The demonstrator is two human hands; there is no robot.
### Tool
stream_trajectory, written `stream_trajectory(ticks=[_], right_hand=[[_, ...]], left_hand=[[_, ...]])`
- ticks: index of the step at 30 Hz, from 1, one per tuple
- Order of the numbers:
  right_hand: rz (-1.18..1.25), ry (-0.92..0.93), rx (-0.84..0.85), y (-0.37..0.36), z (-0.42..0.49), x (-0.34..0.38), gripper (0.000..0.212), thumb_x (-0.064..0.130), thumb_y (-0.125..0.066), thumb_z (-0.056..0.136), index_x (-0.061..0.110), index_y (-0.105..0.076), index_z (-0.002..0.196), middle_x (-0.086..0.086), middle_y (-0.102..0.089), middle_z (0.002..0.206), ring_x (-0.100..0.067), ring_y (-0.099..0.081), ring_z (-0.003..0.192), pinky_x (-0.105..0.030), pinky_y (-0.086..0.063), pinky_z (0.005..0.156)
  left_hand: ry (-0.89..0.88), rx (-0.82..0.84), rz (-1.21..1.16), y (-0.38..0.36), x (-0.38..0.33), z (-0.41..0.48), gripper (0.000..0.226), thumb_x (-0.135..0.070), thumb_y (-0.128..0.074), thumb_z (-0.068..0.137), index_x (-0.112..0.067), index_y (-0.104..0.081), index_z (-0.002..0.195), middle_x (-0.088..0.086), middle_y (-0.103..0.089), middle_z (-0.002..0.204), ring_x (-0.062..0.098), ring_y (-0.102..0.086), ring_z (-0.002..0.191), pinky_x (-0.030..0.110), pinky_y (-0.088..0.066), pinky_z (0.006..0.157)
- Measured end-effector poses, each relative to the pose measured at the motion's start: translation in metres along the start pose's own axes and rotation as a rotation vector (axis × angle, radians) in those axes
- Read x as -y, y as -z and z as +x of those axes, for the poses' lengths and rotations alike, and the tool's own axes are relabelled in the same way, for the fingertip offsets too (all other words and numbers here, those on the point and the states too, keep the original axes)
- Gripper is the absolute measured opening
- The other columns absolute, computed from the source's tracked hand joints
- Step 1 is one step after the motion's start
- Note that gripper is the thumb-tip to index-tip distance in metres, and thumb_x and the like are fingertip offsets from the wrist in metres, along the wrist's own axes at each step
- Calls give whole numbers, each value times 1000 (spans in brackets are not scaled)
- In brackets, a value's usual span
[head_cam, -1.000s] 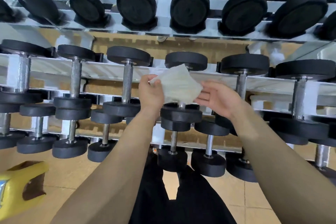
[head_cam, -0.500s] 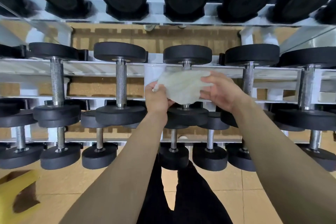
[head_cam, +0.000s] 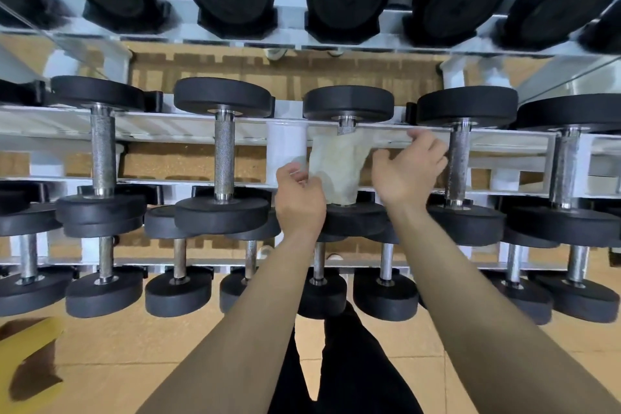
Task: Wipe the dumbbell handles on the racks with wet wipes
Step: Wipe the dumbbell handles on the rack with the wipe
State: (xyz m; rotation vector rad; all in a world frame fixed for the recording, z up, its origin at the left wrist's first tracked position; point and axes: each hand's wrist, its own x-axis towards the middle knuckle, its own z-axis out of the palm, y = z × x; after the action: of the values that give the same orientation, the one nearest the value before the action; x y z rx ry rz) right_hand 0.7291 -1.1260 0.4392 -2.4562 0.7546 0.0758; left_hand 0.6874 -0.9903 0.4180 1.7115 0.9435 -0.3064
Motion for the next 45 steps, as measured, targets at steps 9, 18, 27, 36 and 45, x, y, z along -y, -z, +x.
stream_trajectory(ticks=[9, 18, 27, 36, 45], right_hand=[[466, -429, 513, -60, 3, 39, 34, 30, -82, 78, 11, -67, 102, -2, -68, 97, -23, -66, 96, -29, -50, 75], [952, -499, 957, -56, 37, 25, 21, 28, -72, 92, 22, -61, 75, 5, -44, 58, -9, -42, 47, -22, -42, 47], [949, -463, 1067, -57, 35, 11, 21, 27, -70, 94, 21, -58, 78, 4, -46, 61, -9, -44, 51, -22, -41, 48], [604, -389, 672, -53, 14, 26, 23, 21, -86, 81, 6, -71, 88, -3, -69, 65, -11, -64, 51, -21, -48, 47], [1236, -558, 1172, -69, 58, 19, 29, 24, -70, 86, 21, -56, 61, 9, -40, 55, -5, -39, 45, -18, -44, 54]], left_hand=[[16, -271, -391, -15, -1, -7, 20, -7, -52, 97, -24, -57, 105, -11, -62, 99, -5, -56, 83, 8, -39, 74], [34, -273, -423, -23, 7, -5, 17, -10, -50, 99, -25, -58, 99, -5, -65, 103, 19, -62, 100, 16, -41, 78], [106, -245, -316, -27, 8, -1, 12, -23, -47, 100, -24, -58, 100, -9, -62, 100, 15, -61, 93, 31, -41, 78], [64, -233, -258, -23, 2, -6, 14, -25, -44, 102, -21, -57, 100, -11, -59, 95, 16, -56, 90, 31, -38, 78], [52, -224, -228, -25, 4, -4, 15, -25, -43, 102, -26, -56, 94, -5, -63, 98, 20, -59, 93, 31, -38, 76]])
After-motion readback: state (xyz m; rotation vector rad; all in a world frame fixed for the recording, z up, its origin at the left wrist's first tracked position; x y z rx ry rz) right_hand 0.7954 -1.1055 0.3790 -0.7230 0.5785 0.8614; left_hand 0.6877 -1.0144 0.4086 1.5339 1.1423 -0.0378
